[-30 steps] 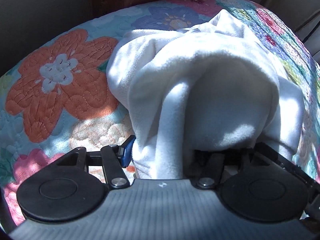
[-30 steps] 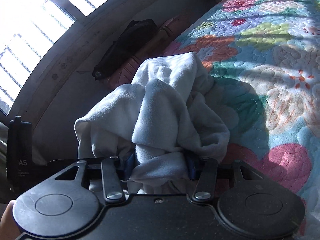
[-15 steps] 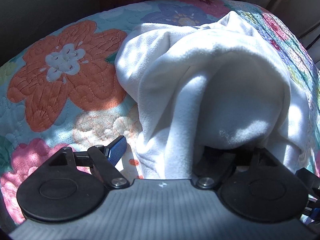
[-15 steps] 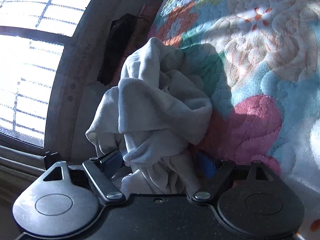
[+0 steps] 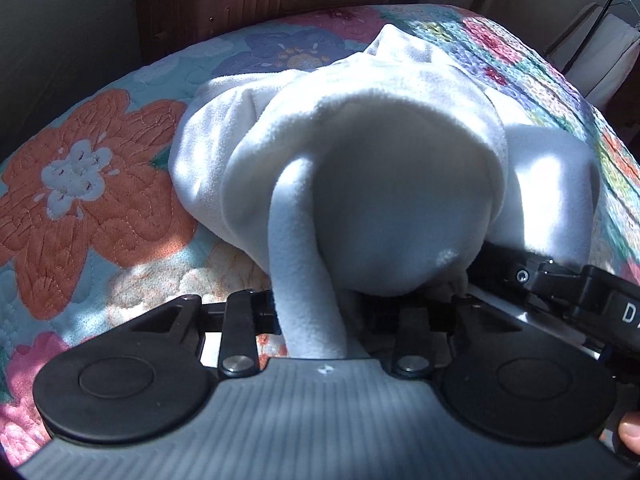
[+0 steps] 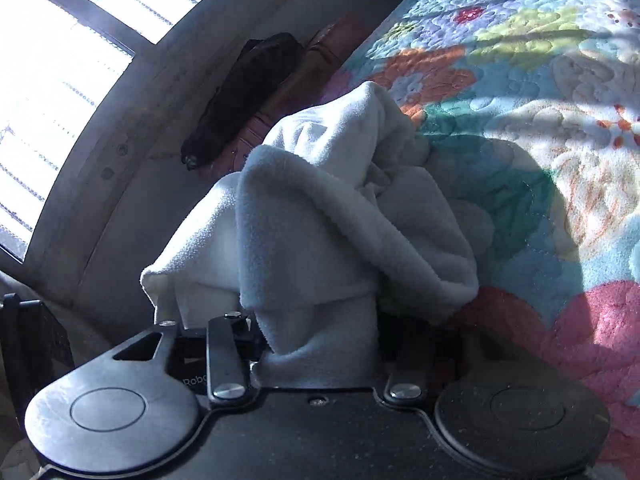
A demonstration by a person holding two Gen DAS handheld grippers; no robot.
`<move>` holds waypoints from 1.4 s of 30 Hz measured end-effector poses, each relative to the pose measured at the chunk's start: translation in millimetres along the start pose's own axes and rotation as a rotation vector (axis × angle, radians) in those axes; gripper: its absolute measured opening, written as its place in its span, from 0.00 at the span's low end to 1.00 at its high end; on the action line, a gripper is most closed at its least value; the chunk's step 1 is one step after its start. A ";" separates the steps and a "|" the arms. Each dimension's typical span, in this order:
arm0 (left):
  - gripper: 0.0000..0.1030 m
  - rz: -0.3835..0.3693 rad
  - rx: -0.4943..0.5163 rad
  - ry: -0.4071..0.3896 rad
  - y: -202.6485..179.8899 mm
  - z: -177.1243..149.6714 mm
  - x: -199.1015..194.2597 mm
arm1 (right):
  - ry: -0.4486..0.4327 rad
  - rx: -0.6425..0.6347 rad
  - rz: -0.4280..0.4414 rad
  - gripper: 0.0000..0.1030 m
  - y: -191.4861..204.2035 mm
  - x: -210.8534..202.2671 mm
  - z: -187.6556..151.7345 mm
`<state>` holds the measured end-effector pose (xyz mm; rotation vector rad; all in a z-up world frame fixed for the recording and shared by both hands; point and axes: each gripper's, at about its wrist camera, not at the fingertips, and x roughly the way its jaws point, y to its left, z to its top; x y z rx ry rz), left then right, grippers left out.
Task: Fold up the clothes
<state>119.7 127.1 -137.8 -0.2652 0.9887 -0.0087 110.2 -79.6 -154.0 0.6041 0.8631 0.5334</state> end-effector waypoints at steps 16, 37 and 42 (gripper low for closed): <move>0.20 -0.244 0.168 0.035 -109.8 -46.0 -48.3 | -0.071 -0.187 -0.095 0.43 -14.3 -144.0 -4.8; 0.20 -0.156 0.431 -0.065 -170.3 -75.7 -103.7 | -0.142 -0.268 -0.140 0.40 -7.4 -202.5 -30.9; 0.20 -0.139 0.531 -0.109 -197.0 -77.7 -118.4 | -0.220 -0.288 -0.156 0.39 -9.4 -231.7 -25.8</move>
